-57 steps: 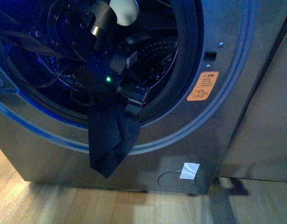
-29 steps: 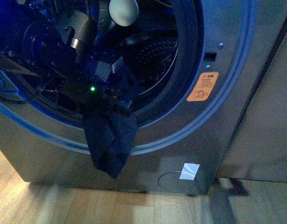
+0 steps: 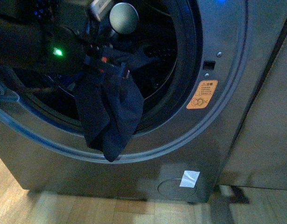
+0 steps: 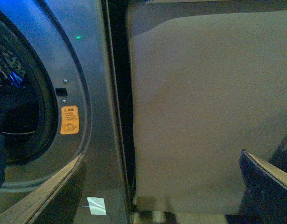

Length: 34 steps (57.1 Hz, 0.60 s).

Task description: Collect clothes from washing machine

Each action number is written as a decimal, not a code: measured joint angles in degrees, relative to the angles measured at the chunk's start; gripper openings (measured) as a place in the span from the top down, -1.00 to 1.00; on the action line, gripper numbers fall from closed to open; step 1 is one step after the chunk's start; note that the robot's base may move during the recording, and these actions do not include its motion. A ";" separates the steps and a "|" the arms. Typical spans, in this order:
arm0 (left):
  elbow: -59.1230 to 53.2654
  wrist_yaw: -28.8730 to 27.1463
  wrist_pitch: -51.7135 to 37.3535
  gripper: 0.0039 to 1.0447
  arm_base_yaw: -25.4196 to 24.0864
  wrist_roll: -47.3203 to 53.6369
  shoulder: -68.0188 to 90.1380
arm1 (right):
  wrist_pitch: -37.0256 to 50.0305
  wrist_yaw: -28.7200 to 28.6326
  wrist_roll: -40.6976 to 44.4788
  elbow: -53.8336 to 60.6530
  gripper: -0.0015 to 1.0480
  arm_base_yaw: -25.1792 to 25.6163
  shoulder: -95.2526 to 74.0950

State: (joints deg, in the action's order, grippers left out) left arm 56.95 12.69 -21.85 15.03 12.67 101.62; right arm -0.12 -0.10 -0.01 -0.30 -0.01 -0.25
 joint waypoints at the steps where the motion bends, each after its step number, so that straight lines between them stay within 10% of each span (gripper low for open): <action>1: -1.16 0.42 -0.28 0.74 0.00 -0.04 -1.73 | 0.00 0.02 0.00 0.00 -0.86 0.00 0.00; 34: -19.61 7.26 3.17 0.74 -0.76 -0.28 -40.65 | 0.00 0.00 0.00 0.00 -0.86 0.00 0.00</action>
State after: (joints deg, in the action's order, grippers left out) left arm 37.34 19.94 -18.68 14.26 12.38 60.97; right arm -0.12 -0.10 -0.01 -0.30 -0.01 -0.25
